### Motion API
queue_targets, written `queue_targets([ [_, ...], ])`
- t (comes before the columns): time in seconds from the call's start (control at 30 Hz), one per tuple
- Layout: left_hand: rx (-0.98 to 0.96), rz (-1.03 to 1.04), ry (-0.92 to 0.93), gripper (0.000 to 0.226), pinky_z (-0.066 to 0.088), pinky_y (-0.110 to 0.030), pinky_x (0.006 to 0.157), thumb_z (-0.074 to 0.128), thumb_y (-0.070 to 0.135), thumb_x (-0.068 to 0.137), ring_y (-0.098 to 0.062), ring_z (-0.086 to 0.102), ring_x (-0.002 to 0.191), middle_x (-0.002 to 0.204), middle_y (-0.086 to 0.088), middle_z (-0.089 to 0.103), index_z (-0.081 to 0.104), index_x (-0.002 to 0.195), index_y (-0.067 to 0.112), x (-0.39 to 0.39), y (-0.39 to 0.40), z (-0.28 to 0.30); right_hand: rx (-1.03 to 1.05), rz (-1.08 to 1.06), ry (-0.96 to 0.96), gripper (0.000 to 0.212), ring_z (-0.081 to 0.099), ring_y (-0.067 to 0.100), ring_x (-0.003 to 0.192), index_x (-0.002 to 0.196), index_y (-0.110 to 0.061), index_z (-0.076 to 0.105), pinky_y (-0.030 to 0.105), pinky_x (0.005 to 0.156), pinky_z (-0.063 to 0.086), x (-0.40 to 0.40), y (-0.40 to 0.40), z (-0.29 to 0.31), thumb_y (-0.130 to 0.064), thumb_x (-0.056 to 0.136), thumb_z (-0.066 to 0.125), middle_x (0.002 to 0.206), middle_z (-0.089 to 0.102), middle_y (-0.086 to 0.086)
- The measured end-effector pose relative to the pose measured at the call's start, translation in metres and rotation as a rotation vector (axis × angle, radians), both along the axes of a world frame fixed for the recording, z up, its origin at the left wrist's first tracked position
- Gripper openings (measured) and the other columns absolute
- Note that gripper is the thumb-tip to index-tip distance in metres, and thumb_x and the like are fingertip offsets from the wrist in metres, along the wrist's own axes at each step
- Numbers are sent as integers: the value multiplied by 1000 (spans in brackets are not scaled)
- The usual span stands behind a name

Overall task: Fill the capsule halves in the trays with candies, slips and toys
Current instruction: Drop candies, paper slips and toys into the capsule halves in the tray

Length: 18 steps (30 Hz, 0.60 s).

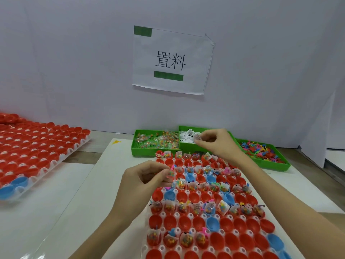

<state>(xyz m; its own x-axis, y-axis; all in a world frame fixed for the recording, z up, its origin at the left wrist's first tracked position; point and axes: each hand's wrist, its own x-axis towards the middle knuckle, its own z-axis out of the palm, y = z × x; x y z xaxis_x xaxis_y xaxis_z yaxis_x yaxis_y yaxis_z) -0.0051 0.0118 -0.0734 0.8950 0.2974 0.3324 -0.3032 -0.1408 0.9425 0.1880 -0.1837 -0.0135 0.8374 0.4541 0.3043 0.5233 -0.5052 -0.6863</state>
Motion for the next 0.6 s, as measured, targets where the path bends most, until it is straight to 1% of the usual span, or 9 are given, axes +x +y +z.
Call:
queue_targets([
  [0.07, -66, -29, 17, 7, 61, -22, 71, 73, 13, 91, -25, 78, 77, 85, -8, 79, 78, 95, 12, -1, -2, 2, 72, 63, 61, 14, 68, 2, 71, 85, -21, 79, 14, 67, 52, -33, -3, -2, -34, 87, 80, 77, 75, -6],
  [0.17, -114, -54, 43, 10, 62, -23, 70, 72, 15, 92, -29, 78, 78, 82, -12, 79, 75, 98, 8, -2, -5, 3, 113, 113, 122, 12, 68, 2, 70, 84, -24, 79, 14, 65, 52, -78, -8, -9, -37, 86, 80, 77, 75, -7],
  [0.23, -91, -75, 50, 10, 63, -27, 74, 71, 15, 92, -29, 78, 80, 84, -12, 79, 73, 98, 7, -2, -7, 2, 112, 118, 138, 11, 69, 6, 74, 84, -25, 80, 20, 66, 55, -101, -13, -16, -36, 87, 79, 79, 75, -7],
  [0.27, -64, -83, 46, 8, 63, -29, 76, 72, 14, 91, -28, 78, 82, 86, -11, 79, 74, 97, 8, -2, -8, 2, 102, 109, 132, 9, 70, 8, 76, 84, -26, 79, 24, 70, 58, -110, -14, -20, -33, 89, 78, 80, 75, -7],
  [0.33, 25, -96, 30, 6, 63, -29, 79, 74, 12, 91, -25, 78, 82, 87, -7, 79, 78, 95, 15, -2, -9, 1, 62, 70, 73, 12, 69, 7, 77, 81, -29, 77, 24, 73, 58, -121, -17, -26, -26, 92, 75, 79, 73, -11],
  [0.4, 108, -106, 6, 11, 61, -25, 79, 78, 14, 88, -21, 78, 84, 89, -4, 79, 79, 93, 23, -3, -10, 0, 18, 36, -14, 15, 66, 5, 76, 80, -31, 74, 21, 71, 55, -126, -17, -29, -23, 93, 74, 77, 70, -13],
  [0.5, 180, -125, -38, 15, 61, -26, 81, 81, 21, 82, -20, 77, 88, 95, 1, 79, 79, 94, 29, -5, -12, -2, -44, 49, -95, 5, 62, 5, 79, 89, -24, 76, 16, 71, 51, -132, -15, -32, -23, 94, 73, 83, 65, -13],
  [0.6, 235, -98, -61, 27, 62, -29, 80, 84, 20, 79, -21, 76, 87, 93, 2, 77, 77, 102, 32, -4, -14, -6, -101, 95, -148, 7, 58, 4, 80, 96, -22, 76, 14, 72, 48, -137, -14, -35, -23, 96, 70, 87, 61, -12],
])
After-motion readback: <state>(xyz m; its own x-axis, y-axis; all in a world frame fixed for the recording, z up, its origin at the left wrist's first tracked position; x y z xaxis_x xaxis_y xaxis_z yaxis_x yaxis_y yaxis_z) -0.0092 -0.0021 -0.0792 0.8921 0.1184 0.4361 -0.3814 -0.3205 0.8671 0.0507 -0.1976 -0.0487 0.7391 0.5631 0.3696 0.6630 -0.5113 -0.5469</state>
